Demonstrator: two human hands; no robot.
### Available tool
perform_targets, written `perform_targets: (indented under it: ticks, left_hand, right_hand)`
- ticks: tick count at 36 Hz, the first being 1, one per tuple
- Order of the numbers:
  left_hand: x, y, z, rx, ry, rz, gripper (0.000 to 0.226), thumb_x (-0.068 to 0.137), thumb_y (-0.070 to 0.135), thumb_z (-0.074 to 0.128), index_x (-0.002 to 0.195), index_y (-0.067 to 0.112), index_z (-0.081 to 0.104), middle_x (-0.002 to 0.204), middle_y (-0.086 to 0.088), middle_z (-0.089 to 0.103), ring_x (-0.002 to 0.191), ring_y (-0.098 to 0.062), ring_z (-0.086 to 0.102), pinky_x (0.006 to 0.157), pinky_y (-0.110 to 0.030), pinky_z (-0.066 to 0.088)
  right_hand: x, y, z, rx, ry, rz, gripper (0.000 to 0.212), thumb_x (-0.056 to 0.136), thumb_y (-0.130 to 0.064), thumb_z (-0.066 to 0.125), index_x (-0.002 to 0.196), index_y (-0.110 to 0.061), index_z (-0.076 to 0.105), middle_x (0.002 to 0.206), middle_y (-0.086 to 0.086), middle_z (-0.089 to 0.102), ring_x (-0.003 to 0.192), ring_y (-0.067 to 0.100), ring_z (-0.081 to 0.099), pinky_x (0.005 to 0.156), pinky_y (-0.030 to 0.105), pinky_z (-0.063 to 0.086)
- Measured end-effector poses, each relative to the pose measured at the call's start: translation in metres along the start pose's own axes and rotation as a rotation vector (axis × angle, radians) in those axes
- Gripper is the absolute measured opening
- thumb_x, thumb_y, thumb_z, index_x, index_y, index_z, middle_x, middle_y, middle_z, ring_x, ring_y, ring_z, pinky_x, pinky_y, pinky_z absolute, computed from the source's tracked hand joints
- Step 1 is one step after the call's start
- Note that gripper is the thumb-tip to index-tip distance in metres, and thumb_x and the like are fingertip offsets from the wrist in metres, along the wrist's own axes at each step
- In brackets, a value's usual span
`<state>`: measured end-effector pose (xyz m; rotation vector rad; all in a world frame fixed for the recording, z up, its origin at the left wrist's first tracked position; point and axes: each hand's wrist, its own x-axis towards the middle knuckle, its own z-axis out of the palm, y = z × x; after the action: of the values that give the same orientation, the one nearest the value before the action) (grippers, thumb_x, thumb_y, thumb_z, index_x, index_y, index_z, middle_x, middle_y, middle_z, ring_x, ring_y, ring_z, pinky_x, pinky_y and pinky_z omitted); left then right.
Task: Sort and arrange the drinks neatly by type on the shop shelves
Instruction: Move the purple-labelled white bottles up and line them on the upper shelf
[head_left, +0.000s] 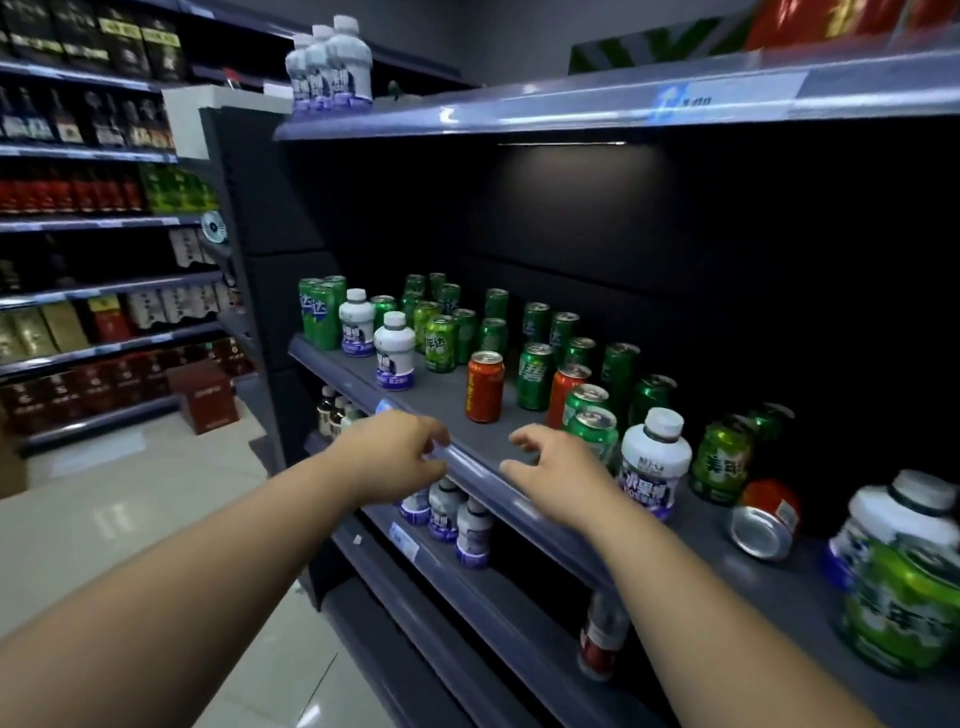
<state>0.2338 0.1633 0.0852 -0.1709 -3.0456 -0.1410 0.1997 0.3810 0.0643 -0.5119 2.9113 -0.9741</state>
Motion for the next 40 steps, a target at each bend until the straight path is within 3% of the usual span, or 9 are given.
perform_targets:
  ticks: [7,17,22,27,33,40]
  left_hand:
    - [0.058,-0.009,0.021,-0.004,-0.052,0.032,0.040,0.092,0.049,0.055,0.128,0.033,0.058,0.122,0.009,0.066,0.112,-0.014,0.060,0.089,-0.036,0.053]
    - [0.158,-0.032,0.028,-0.042,0.015,0.205,0.036,0.089,0.052,0.058,0.122,0.037,0.060,0.114,0.006,0.064,0.104,-0.016,0.061,0.081,-0.037,0.053]
    - [0.203,-0.044,0.041,-0.112,0.065,0.354,0.027,0.087,0.042,0.062,0.113,0.035,0.065,0.107,0.008,0.065,0.098,-0.015,0.061,0.075,-0.033,0.050]
    - [0.231,-0.067,0.061,-0.194,0.056,0.505,0.024,0.085,0.045,0.057,0.106,0.036,0.065,0.093,0.014,0.056,0.094,-0.014,0.060,0.074,-0.037,0.052]
    - [0.241,-0.092,0.081,-0.150,0.073,0.697,0.047,0.080,0.056,0.034,0.108,0.035,0.066,0.101,0.011,0.063,0.093,-0.013,0.064,0.068,-0.032,0.052]
    - [0.252,-0.105,0.092,-0.089,-0.057,0.714,0.031,0.091,0.055,0.050,0.116,0.037,0.058,0.110,0.014,0.063,0.103,-0.011,0.060,0.077,-0.031,0.050]
  right_hand:
    - [0.054,0.018,0.013,0.041,-0.023,0.020,0.046,0.090,-0.041,0.068,0.134,-0.028,0.060,0.136,-0.004,0.061,0.117,0.015,0.059,0.098,0.034,0.048]
    - [0.108,0.009,0.017,0.123,0.080,0.022,0.038,0.089,-0.037,0.072,0.125,-0.030,0.064,0.118,-0.009,0.064,0.108,0.013,0.062,0.095,0.032,0.050]
    - [0.127,0.000,0.029,0.071,0.128,0.059,0.037,0.089,-0.039,0.070,0.125,-0.032,0.063,0.123,-0.008,0.062,0.108,0.012,0.058,0.094,0.032,0.049]
    - [0.150,-0.010,0.049,-0.047,0.186,0.173,0.044,0.090,-0.044,0.064,0.133,-0.033,0.058,0.127,-0.008,0.058,0.113,0.014,0.057,0.092,0.036,0.051]
    - [0.175,-0.005,0.075,-0.034,0.239,0.328,0.051,0.090,-0.044,0.067,0.137,-0.030,0.056,0.137,-0.008,0.055,0.123,0.012,0.054,0.102,0.033,0.047]
    - [0.165,0.002,0.090,-0.012,0.294,0.505,0.049,0.087,-0.047,0.069,0.133,-0.036,0.057,0.134,-0.011,0.055,0.115,0.010,0.058,0.097,0.036,0.051]
